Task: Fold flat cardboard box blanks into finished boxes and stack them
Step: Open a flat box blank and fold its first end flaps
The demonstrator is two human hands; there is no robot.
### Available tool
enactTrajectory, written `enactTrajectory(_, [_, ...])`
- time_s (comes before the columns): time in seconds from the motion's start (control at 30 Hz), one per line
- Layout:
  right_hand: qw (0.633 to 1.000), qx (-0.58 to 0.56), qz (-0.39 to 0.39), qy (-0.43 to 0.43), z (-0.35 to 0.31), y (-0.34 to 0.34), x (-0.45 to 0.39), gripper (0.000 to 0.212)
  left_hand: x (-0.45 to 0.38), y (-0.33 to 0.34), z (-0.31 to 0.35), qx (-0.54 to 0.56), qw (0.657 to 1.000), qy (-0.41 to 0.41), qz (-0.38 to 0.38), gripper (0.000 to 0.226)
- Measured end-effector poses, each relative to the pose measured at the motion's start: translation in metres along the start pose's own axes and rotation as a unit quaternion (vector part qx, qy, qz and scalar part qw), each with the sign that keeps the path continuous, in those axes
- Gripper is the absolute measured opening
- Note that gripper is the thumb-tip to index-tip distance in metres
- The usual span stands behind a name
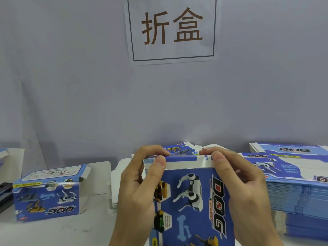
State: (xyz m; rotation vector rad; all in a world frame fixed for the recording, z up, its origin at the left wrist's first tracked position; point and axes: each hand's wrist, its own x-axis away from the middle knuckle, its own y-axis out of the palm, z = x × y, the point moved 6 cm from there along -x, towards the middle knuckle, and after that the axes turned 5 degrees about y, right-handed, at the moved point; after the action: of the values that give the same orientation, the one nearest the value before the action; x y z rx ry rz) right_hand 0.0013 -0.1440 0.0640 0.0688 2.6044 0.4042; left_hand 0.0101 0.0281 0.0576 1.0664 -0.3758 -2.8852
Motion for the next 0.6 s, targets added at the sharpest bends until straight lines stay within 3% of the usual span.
enactTrajectory(0.6, [1.000,0.008,-0.005,0.014,0.0065,-0.0051,-0.0022,0.023,0.0022,0.0061,0.0041,-0.047,0.999,0.014,0.004,0.030])
